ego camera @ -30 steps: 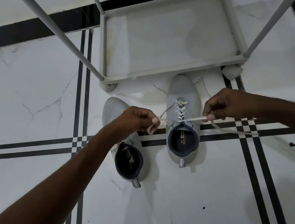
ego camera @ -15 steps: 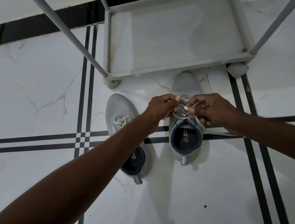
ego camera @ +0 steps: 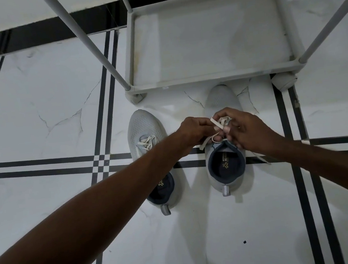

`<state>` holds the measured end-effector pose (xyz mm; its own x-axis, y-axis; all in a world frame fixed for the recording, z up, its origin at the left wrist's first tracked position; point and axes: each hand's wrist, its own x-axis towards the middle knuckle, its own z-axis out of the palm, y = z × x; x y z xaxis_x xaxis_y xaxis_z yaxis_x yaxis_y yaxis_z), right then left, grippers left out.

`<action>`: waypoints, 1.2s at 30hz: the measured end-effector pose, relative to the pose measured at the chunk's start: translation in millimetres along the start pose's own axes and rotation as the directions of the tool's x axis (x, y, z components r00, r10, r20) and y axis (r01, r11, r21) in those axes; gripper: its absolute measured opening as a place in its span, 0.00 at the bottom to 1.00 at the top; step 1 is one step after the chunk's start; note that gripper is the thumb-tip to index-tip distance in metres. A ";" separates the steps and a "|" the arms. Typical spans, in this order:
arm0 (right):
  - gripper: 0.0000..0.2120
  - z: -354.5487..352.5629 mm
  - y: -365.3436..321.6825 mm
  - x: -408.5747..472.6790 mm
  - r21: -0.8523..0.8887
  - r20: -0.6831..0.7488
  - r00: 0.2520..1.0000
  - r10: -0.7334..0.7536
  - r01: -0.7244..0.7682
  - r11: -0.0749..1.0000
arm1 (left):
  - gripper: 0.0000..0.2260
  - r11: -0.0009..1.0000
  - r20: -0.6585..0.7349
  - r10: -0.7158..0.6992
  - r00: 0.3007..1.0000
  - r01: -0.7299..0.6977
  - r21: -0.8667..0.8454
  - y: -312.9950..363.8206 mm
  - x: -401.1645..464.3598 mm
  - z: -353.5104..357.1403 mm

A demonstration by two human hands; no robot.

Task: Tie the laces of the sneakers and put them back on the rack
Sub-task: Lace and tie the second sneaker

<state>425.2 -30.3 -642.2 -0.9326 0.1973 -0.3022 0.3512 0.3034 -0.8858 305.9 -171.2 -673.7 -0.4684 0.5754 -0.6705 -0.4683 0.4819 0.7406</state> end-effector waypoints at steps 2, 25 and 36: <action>0.13 -0.5 -1.9 -0.3 0.006 0.007 1.000 0.013 -0.014 1.000 | 0.07 0.999 0.027 -0.009 1.000 0.010 -0.050 -0.8 -2.0 1.8; 0.05 -23.4 15.7 9.7 0.299 0.229 0.948 0.219 -0.283 0.911 | 0.03 0.382 0.145 0.618 0.773 -0.456 0.804 15.9 -19.6 13.0; 0.08 -24.2 18.3 6.8 0.361 0.137 0.942 0.306 -0.335 0.870 | 0.06 0.688 -0.137 0.535 0.834 -0.336 0.643 7.0 -28.5 22.1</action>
<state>427.3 -0.8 -651.9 -0.7827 0.1508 -0.6038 0.5880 -0.1386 -0.7969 332.6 -169.6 -648.5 -0.7434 0.6471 -0.1690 0.3167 0.5632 0.7633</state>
